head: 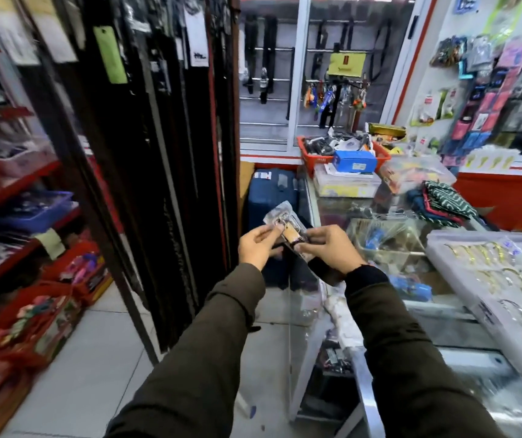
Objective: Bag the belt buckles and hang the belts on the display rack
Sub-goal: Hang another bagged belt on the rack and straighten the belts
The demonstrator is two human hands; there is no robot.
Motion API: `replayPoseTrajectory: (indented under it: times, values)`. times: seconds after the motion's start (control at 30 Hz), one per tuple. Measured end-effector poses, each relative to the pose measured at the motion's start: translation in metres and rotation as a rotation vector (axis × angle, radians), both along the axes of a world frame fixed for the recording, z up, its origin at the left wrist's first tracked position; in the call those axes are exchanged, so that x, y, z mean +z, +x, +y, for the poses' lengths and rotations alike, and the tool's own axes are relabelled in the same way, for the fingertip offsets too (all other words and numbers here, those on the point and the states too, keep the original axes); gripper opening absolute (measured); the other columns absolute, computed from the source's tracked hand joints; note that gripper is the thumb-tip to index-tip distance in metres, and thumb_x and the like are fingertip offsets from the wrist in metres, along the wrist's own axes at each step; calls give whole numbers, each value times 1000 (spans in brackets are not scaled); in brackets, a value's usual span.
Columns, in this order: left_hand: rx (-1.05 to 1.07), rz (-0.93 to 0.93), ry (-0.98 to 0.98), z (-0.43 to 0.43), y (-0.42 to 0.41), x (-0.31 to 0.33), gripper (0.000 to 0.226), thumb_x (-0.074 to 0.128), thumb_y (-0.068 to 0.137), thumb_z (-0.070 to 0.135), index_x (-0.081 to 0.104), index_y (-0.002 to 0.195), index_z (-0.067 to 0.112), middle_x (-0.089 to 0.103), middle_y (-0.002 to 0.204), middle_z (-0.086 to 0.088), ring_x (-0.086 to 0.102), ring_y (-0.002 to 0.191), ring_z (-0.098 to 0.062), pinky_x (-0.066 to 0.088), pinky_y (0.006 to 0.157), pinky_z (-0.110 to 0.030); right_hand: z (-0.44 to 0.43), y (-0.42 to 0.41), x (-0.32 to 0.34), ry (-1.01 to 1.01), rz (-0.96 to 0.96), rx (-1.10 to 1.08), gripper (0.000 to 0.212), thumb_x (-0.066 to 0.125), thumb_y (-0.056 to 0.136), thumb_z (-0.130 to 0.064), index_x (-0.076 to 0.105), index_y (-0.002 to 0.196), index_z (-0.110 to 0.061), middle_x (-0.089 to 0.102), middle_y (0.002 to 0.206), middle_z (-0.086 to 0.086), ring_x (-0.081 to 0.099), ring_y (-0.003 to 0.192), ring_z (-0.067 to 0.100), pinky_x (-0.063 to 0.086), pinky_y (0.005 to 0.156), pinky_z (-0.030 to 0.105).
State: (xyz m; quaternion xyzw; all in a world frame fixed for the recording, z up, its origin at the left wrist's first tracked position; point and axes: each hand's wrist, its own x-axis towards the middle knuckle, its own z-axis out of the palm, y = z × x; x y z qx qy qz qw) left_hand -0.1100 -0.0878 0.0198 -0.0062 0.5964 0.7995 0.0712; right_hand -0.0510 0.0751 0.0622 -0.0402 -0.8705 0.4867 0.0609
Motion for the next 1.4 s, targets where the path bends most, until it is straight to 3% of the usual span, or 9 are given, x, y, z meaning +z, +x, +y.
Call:
replayPoseTrajectory:
  times: [0.1,0.23,0.4,0.6,0.8,0.97,1.13,1.27,1.4]
  values:
    - [-28,-6,67,-21,8,12,27,81,83,19,71,108,12,79,90,2,77,78,-6,60,62,-21,-17,-8,10,-123,51,64,37,84,79,-14,75,111,1,77,106,11,71,95,13,55,86,28]
    - [-26,76,19,-46,13,29,32,77,87,18,70,117,8,78,93,1,76,79,-4,60,67,-18,-34,-11,15,-236,80,38,42,93,66,-29,77,99,-8,79,87,3,75,73,6,60,59,22]
    - [48,242,-12,-65,17,66,21,77,87,15,75,107,13,79,92,4,75,84,-5,60,69,-18,-48,-15,33,-337,92,119,52,94,62,-27,73,102,-1,78,95,15,78,81,20,65,71,31]
    - [106,386,-39,-92,16,122,14,80,84,24,78,97,23,81,86,6,76,89,-6,59,68,-19,-82,-27,92,-450,281,180,32,88,72,-12,75,101,-7,80,91,11,78,81,15,64,70,25]
    - [143,490,-10,-109,9,191,30,78,85,19,74,113,8,79,88,6,75,89,-6,61,71,-21,-113,-32,152,-555,438,191,42,84,77,-10,72,115,3,79,101,15,76,92,20,64,80,31]
    - [219,607,18,-110,5,259,36,77,87,17,71,118,1,77,99,-8,73,90,-12,62,73,-23,-126,-39,213,-624,578,232,24,81,81,-9,76,102,-18,81,83,-7,76,82,3,62,72,20]
    - [252,701,11,-108,7,319,34,75,88,14,70,117,-3,74,99,-13,71,81,-8,60,62,-19,-131,-42,268,-634,655,249,40,78,84,-9,69,122,1,76,108,21,74,96,20,61,84,34]
    - [272,706,15,-105,6,349,34,75,88,14,70,116,-5,73,99,-15,70,76,-9,59,58,-17,-130,-48,298,-610,676,250,44,77,86,-13,66,125,3,75,111,19,74,82,6,60,66,20]
    - [273,678,12,-101,1,367,35,75,89,16,70,117,-4,72,105,-18,68,91,-21,61,60,-16,-128,-57,311,-588,685,218,46,79,85,-20,67,125,1,75,113,16,72,101,19,61,81,30]
